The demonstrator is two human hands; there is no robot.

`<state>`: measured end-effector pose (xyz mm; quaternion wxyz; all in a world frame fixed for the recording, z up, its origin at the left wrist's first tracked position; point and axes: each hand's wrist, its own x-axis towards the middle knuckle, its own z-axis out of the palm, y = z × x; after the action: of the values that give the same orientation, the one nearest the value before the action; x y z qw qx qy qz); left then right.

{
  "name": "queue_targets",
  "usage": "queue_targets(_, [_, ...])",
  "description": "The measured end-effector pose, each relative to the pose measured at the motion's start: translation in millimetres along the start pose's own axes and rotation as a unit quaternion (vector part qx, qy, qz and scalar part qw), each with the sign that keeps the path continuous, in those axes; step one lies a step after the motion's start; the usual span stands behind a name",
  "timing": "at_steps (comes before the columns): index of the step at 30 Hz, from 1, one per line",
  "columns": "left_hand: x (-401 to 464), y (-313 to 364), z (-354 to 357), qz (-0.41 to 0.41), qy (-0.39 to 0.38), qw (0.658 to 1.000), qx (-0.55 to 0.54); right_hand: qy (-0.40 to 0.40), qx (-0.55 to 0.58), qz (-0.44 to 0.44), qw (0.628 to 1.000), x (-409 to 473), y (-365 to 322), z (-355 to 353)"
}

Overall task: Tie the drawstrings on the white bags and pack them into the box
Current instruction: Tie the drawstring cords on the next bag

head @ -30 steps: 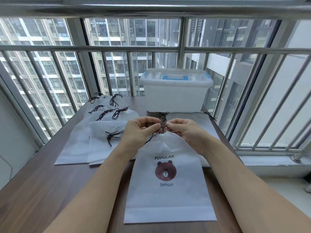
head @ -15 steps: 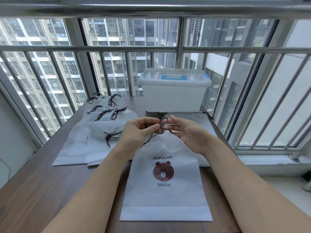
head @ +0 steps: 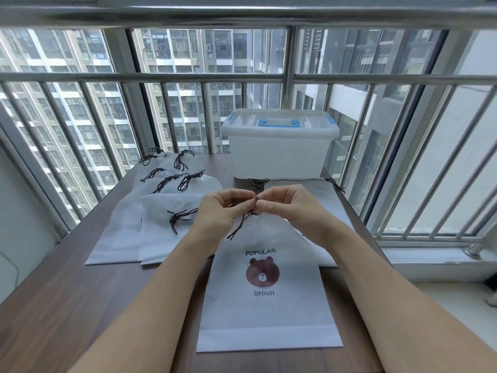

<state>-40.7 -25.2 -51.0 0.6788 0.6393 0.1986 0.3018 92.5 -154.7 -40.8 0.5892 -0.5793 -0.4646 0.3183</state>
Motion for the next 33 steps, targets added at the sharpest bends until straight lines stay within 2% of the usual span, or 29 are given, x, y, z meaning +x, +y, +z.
queue_targets(3, [0.0, -0.6, -1.0, -0.008, 0.012, 1.0, 0.004, -0.017, -0.053, -0.002, 0.998, 0.4, 2.7, 0.6])
queue_targets(16, [-0.1, -1.0, 0.7, -0.004, 0.004, 1.0, 0.006, 0.104, -0.038, -0.01, 0.994, 6.3, 13.6, 7.8])
queue_targets(21, [-1.5, 1.4, 1.3, 0.018, -0.009, 1.0, 0.014, 0.048, -0.023, 0.046, 0.997, 2.6, 10.0, 4.2])
queue_targets(29, [-1.8, 2.4, -1.2, 0.073, 0.001, 0.996, 0.06, 0.083, -0.034, 0.026, 0.996, 4.2, 12.2, 5.3])
queue_targets(33, [0.0, 2.9, -4.8, 0.083, -0.001, 0.993, 0.082, 0.084, -0.084, 0.003, 0.993, 7.9, 13.6, 7.2])
